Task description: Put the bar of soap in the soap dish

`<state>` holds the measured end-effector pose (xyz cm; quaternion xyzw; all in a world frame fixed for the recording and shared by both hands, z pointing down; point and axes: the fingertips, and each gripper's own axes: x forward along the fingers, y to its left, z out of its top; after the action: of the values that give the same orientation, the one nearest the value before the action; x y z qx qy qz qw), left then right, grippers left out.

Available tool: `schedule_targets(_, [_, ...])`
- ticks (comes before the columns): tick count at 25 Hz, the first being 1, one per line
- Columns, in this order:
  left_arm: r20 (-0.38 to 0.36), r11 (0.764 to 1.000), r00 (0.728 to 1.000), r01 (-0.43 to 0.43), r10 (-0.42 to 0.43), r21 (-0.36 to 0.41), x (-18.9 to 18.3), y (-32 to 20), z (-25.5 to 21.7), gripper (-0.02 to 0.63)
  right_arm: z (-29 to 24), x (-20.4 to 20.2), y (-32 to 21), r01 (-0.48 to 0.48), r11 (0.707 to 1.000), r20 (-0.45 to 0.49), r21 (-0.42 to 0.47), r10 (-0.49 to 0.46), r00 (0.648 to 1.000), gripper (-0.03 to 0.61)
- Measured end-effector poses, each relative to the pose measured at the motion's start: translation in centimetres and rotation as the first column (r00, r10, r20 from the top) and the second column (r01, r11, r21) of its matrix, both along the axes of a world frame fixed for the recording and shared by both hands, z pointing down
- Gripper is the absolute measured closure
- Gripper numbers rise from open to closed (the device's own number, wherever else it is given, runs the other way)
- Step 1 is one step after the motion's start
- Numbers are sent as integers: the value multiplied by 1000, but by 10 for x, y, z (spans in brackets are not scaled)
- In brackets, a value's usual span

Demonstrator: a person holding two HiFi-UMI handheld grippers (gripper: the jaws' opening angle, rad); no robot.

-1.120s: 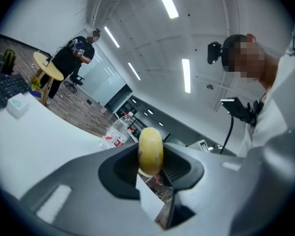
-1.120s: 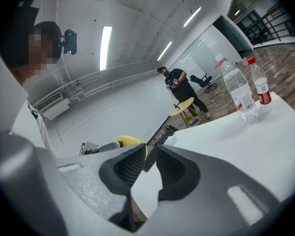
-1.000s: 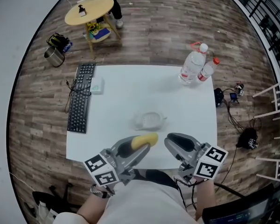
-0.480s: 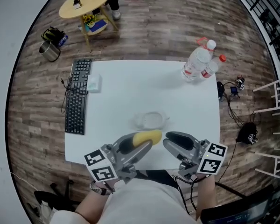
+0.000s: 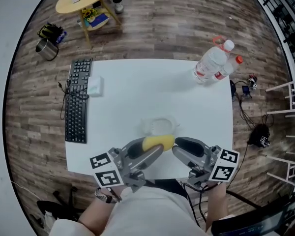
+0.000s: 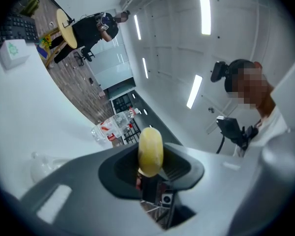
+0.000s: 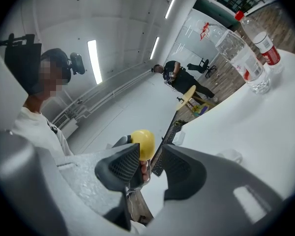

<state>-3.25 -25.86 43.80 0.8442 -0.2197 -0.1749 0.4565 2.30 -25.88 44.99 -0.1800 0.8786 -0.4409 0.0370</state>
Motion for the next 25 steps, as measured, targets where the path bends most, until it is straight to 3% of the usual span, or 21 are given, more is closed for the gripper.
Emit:
schedule_targets(7, [-14,998,999,-52,52,-37,6,0,7,485,1,-1,3,28,999,81,-15,-27,996,445])
schedule_targets(14, [-27,983,985,-172,171,-68,19,11,17,485,9,-3,13,88,996,100,-18,-86,991,445])
schedule_targets(25, [15,966,971,-237,240,-101,18,11,40,483,35,-8,15,150,975,77,-164,-139,987,443])
